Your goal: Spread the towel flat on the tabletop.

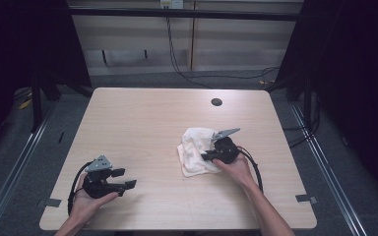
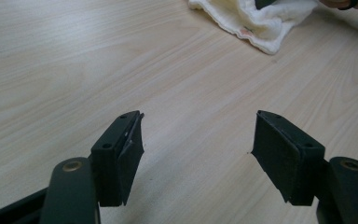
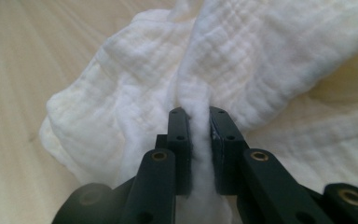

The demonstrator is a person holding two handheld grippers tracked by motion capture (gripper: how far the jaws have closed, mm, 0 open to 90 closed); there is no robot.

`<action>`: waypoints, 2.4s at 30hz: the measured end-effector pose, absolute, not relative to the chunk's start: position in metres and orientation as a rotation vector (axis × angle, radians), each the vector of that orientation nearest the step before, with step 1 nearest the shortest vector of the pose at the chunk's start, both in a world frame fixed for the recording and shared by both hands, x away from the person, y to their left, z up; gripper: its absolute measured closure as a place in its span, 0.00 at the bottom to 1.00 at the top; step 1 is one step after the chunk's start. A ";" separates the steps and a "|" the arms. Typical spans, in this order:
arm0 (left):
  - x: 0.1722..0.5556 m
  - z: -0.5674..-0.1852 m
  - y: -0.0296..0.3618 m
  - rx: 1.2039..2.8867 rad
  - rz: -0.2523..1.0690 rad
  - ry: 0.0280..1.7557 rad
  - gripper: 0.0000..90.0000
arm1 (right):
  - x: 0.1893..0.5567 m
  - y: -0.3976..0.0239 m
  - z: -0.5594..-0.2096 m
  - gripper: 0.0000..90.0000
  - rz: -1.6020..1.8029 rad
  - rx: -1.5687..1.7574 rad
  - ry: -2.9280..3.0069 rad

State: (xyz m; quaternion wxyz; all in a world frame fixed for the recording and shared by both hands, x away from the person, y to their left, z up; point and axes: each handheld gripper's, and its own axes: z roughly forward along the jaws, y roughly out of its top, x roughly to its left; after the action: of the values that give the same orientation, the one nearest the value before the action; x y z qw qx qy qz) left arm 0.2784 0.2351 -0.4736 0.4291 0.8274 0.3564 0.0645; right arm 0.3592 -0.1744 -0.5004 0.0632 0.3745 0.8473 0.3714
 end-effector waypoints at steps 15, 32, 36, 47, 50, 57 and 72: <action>0.278 -0.474 0.233 2.083 0.176 0.879 0.44 | 0.312 -0.133 -0.500 0.87 1.184 1.041 2.656; 0.279 -0.476 0.231 2.086 0.170 0.890 0.40 | 0.287 -0.140 -0.464 0.63 1.280 0.941 2.582; 0.280 -0.476 0.231 2.089 0.161 0.893 0.39 | 0.271 -0.135 -0.455 0.72 1.317 0.868 2.602; 0.280 -0.476 0.232 2.094 0.164 0.881 0.38 | 0.265 -0.084 -0.480 0.86 1.292 0.718 2.766; 0.280 -0.476 0.232 2.091 0.152 0.881 0.38 | 0.265 -0.078 -0.483 0.80 1.261 0.701 2.782; 0.280 -0.477 0.230 2.111 0.144 0.869 0.36 | 0.263 -0.072 -0.495 0.72 1.206 0.658 2.812; 0.281 -0.477 0.228 2.107 0.113 0.861 0.36 | 0.267 -0.084 -0.483 0.96 1.326 0.766 2.718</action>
State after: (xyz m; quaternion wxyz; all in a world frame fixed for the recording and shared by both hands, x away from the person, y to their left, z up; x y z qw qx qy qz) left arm 0.2813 0.2276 -0.4766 0.4182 0.8398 0.3433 0.0449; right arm 0.2668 -0.0842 -0.4831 0.0111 0.2455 0.8712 0.4250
